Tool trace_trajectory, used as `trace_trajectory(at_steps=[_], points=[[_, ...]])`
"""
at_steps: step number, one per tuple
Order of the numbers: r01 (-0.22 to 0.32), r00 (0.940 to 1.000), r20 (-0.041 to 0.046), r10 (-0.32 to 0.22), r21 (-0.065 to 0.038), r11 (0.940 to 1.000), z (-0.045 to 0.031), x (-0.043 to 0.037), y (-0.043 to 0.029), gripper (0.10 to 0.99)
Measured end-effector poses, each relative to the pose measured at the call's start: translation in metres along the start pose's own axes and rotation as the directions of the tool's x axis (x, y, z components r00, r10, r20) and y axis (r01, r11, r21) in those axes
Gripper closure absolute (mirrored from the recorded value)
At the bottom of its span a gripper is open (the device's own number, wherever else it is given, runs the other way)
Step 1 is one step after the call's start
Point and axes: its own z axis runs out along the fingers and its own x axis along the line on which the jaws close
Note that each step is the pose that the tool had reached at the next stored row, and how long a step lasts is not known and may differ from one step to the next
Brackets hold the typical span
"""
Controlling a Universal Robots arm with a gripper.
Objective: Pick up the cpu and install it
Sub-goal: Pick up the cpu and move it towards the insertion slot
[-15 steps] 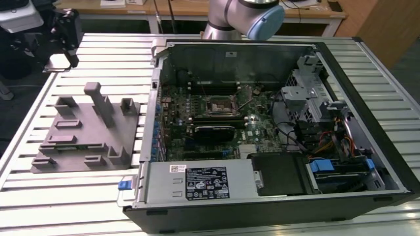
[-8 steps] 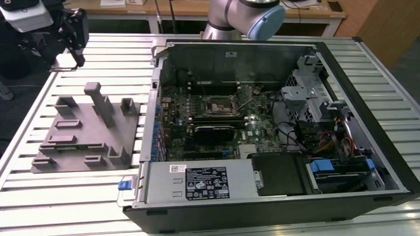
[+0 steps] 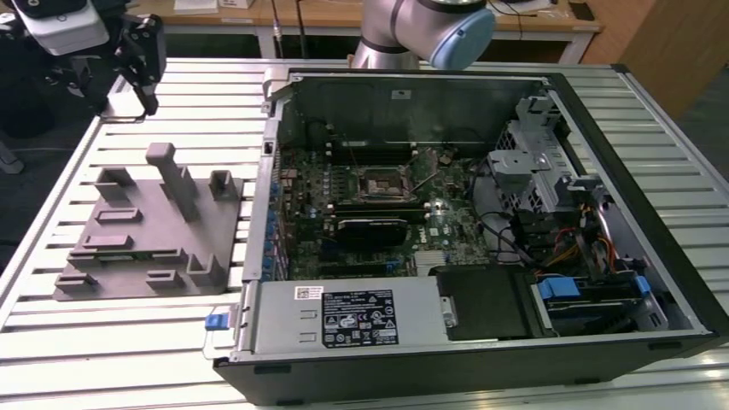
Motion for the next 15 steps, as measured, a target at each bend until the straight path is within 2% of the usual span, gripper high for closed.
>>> trace_trajectory(at_steps=[15], points=[[0.0,1.0,-0.0001,0.0,0.0,1.0,0.0005,-0.0198,0.0022,0.541]])
